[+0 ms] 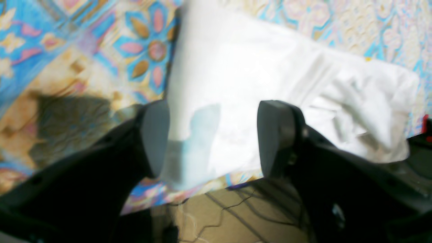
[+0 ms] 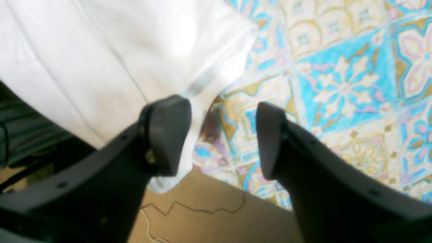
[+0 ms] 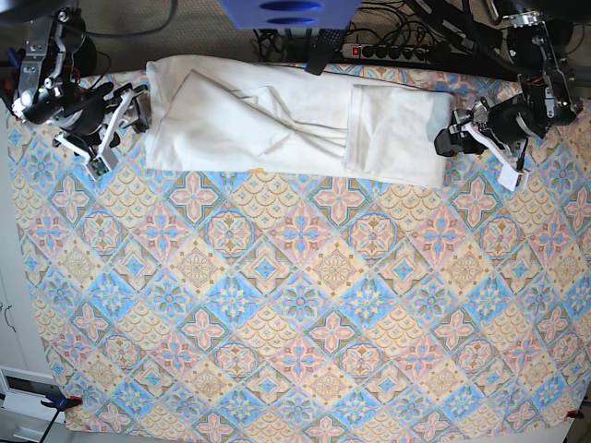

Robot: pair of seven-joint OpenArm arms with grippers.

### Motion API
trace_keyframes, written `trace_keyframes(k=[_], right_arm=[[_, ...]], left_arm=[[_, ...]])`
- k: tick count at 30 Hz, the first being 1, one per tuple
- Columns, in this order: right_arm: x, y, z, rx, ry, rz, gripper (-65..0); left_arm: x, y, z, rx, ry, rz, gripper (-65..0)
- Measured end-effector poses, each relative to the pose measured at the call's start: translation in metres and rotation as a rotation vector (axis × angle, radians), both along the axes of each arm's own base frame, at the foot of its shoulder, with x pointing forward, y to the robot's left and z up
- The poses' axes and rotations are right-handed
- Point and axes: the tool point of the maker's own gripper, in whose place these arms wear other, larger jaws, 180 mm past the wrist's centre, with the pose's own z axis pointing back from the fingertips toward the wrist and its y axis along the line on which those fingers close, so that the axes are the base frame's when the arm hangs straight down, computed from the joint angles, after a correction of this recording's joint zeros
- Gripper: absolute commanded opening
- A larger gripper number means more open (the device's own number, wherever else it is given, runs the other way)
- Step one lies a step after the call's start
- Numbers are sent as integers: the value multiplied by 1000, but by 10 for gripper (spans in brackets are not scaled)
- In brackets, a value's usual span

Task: Fold the T-shirt properly
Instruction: 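Lift the strip end with the left gripper and fold it toward the middle, then drag the strip end with the right gripper toward the left gripper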

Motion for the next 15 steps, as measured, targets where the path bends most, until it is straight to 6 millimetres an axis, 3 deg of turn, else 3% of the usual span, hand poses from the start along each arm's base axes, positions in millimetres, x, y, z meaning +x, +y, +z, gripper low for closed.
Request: trace_keyframes(k=[3, 6, 9, 12, 15], right_arm=[[1, 6, -7, 56, 11, -30, -298], [-10, 6, -26, 94, 72, -74, -293], [-23, 1, -43, 93, 145, -97, -241], [-4, 4, -40, 112, 100, -113, -194], [3, 12, -39, 154, 76, -121, -193]], left_arm=[[-1, -2, -1, -6, 2, 0, -247], [0, -2, 0, -4, 0, 0, -247], [1, -1, 0, -4, -2, 0, -247], [0, -2, -1, -6, 1, 1, -247], [0, -2, 0, -5, 0, 1, -247]])
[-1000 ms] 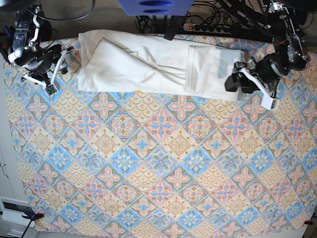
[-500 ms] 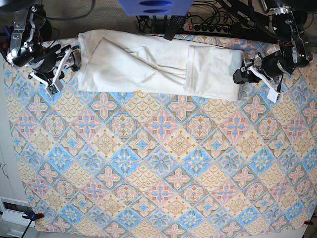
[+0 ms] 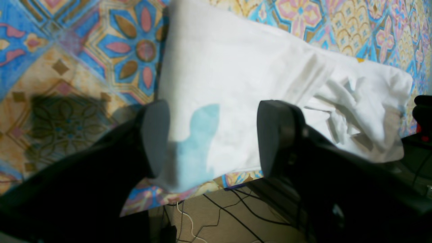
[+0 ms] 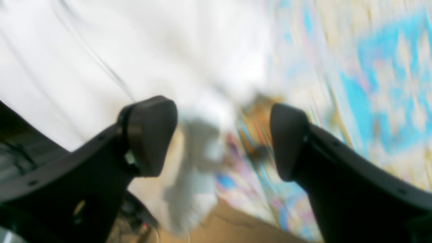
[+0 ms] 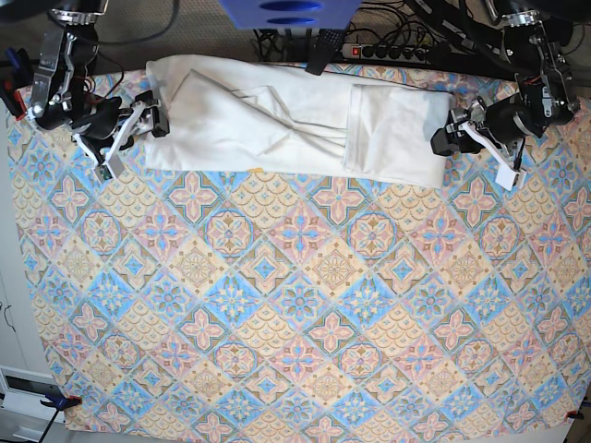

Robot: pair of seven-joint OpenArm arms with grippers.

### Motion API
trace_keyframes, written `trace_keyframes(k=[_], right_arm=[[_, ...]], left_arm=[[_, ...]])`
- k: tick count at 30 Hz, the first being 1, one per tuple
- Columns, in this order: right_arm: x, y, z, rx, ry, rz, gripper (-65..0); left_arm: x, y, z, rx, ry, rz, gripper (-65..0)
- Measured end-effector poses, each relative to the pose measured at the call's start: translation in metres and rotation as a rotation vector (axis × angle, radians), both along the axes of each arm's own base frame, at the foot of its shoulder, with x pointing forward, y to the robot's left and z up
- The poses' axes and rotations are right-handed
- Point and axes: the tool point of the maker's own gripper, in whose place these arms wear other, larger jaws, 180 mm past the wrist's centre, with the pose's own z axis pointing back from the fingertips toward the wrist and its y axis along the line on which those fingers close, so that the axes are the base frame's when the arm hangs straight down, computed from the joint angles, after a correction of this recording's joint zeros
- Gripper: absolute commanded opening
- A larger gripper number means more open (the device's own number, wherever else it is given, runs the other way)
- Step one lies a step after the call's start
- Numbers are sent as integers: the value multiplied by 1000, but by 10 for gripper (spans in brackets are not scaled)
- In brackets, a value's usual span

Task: Fold the T-shirt properly
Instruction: 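Drag the strip end with the right gripper toward the left gripper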

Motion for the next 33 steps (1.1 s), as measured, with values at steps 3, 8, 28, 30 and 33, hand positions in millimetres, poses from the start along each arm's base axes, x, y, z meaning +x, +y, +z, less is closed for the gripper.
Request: trace_keyframes(k=[3, 8, 28, 30, 33], right_arm=[[-13, -4, -11, -17, 64, -2, -192], [-2, 3, -16, 34, 43, -38, -192], [-11, 7, -46, 126, 115, -126, -194], [-11, 8, -46, 131, 115, -131, -194], [-10, 12, -46, 131, 109, -133, -194]], left_arm=[[0, 0, 0, 0, 0, 0, -247], [-2, -1, -1, -2, 4, 0, -247], [0, 0, 0, 0, 0, 0, -247], [0, 0, 0, -1, -1, -1, -247], [0, 0, 0, 0, -1, -1, -247]])
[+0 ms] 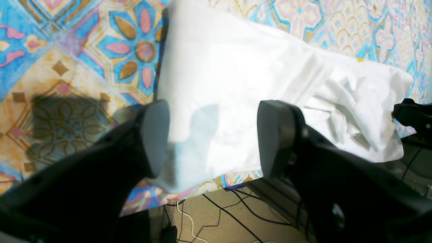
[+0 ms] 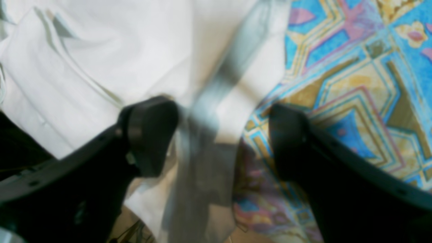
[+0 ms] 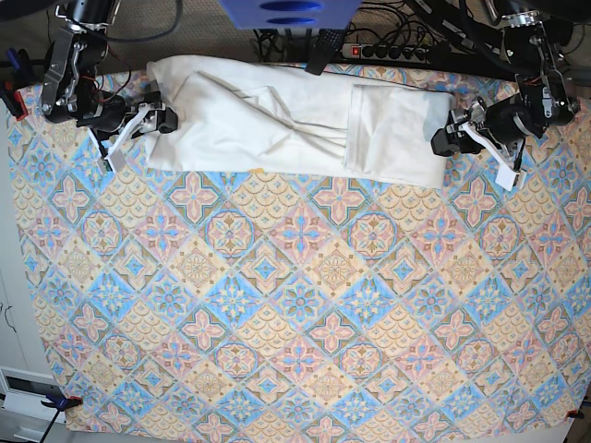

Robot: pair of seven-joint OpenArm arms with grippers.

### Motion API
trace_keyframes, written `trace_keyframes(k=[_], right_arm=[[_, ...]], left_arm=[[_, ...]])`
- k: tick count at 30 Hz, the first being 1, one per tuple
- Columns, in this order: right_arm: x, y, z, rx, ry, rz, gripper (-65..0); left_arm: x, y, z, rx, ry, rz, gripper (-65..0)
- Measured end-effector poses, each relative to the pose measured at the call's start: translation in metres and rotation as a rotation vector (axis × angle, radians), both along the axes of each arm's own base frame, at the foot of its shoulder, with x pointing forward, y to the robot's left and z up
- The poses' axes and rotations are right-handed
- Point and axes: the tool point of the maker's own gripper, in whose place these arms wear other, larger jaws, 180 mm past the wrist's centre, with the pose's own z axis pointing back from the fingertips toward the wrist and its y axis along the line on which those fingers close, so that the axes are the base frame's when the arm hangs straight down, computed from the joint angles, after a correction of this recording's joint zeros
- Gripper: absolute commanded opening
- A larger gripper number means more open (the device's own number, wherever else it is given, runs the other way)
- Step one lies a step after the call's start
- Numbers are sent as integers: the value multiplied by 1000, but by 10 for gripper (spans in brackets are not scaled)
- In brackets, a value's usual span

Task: Fold the T-shirt properly
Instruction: 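Drag the strip end with the right gripper toward the left gripper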

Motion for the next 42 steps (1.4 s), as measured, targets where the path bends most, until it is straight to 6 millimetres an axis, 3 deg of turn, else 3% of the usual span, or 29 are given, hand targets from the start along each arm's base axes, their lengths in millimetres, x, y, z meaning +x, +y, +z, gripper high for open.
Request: trace_keyframes(k=[11, 17, 22, 28, 31, 35, 40, 42], right_arm=[[6, 26, 4, 105, -22, -40, -212], [-6, 47, 3, 202, 5, -49, -328], [-9, 47, 1, 199, 24, -46, -422], [-14, 46, -2, 196, 44, -42, -619], [-13, 44, -2, 192, 43, -43, -650], [-9, 23, 2, 162, 36, -70, -650], [16, -54, 12, -56, 2, -156, -650], [21, -71, 15, -110, -3, -178, -650]], left_arm=[[0, 0, 0, 0, 0, 0, -247], [1, 0, 1, -1, -3, 1, -247], [3, 0, 2, -1, -8, 0, -247], [8, 0, 4, 0, -21, 0, -247], [8, 0, 4, 0, -19, 0, -247], [8, 1, 4, 1, -20, 2, -247], [8, 0, 4, -2, -21, 4, -248], [8, 0, 4, -1, -20, 4, -248]])
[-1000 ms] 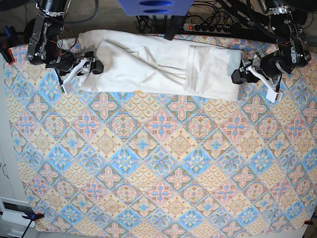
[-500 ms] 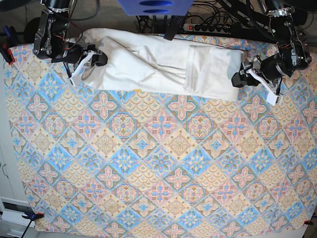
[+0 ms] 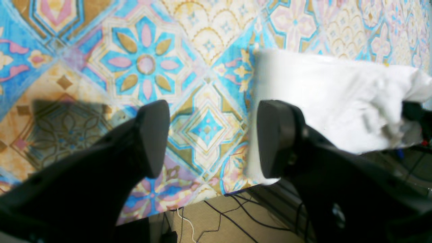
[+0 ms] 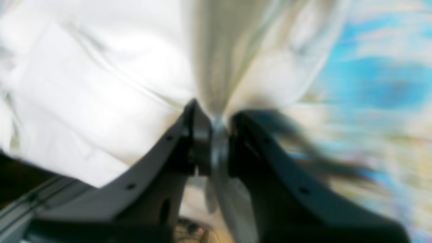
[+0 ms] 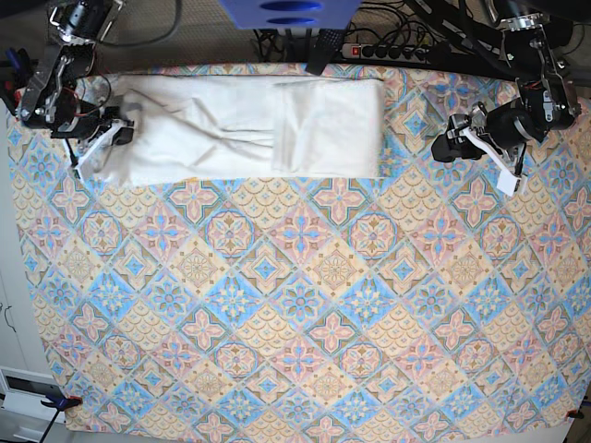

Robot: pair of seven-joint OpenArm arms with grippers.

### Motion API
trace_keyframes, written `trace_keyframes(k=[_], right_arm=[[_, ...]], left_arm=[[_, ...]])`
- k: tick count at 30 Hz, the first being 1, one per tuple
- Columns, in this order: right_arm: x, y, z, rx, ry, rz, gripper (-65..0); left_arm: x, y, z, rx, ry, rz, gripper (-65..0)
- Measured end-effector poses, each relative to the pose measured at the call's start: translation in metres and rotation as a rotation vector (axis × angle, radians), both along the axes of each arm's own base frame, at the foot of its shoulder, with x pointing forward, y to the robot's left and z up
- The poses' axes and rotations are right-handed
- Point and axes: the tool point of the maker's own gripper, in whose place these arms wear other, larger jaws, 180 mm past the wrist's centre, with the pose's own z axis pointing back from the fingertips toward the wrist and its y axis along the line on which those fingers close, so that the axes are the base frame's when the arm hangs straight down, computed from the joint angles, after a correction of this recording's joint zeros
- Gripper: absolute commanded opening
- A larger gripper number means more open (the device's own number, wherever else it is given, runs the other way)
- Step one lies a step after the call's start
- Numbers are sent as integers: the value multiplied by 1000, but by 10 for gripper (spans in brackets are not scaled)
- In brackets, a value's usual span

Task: Fold the T-shirt properly
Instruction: 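Drag the strip end with the right gripper toward the left gripper, then lift the strip end with the right gripper and fold it over the bundle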

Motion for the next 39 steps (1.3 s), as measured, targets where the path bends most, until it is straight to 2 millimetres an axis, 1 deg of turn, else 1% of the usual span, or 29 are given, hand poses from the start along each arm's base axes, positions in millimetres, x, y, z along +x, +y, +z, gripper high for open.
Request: trace_keyframes(k=[3, 5, 6, 8, 9, 10, 13, 15, 16, 18, 20, 23, 24, 26, 27, 28, 30, 33, 36, 38, 39], right_arm=[[5, -11, 3, -49, 12, 13, -650], [16, -20, 10, -69, -12, 19, -650], [22, -25, 15, -82, -27, 20, -650], [34, -36, 25, -109, -57, 20, -650], [36, -40, 29, -120, -64, 22, -650], [37, -43, 31, -132, -66, 25, -650], [26, -41, 28, -141, -26, 38, -650], [24, -36, 34, -178, -2, 89, -650], [28, -30, 40, -199, -16, 129, -650], [40, -12, 54, -229, -77, 217, -650], [45, 18, 64, -226, -124, 321, -650], [43, 65, 65, -198, -146, 436, -650], [43, 80, 64, -182, -156, 459, -650], [44, 110, 66, -122, -187, 505, -650], [44, 119, 66, -108, -195, 516, -650], [44, 128, 66, -99, -199, 532, -650], [41, 144, 64, -77, -197, 558, -650], [33, 165, 63, -45, -198, 596, -650], [16, 192, 58, 16, -180, 638, -650], [7, 211, 59, 77, -176, 665, -650], [6, 218, 61, 103, -185, 671, -650]], left_arm=[[0, 0, 0, 1, 1, -1, -253], [-1, 2, -2, 20, 9, -2, -295], [-2, 4, -4, 33, 14, -3, -336], [-5, 8, -8, 68, 32, -5, -447], [-6, 7, -11, 76, 39, -2, -498], [-8, 6, -13, 82, 46, -1, -530], [-10, 2, -17, 81, 54, 1, -524], [-11, 0, -18, 75, 57, 3, -523], [-11, -3, -19, 71, 58, 0, -525], [-12, -4, -20, 68, 60, 0, -528], [-12, -8, -21, 58, 58, 8, -528], [-13, -12, -22, 45, 61, 9, -532], [-13, -12, -22, 46, 61, 9, -546], [-14, -12, -22, 46, 61, 9, -606], [-13, -12, -22, 47, 61, 8, -636], [-14, -11, -22, 50, 62, 8, -650], [-13, -10, -22, 51, 61, 9, -650], [-14, -15, -24, 47, 64, 14, -650], [-20, -17, -34, 80, 97, 21, -650], [-23, -21, -38, 88, 110, 27, -650], [-24, -24, -40, 84, 112, 26, -650]])
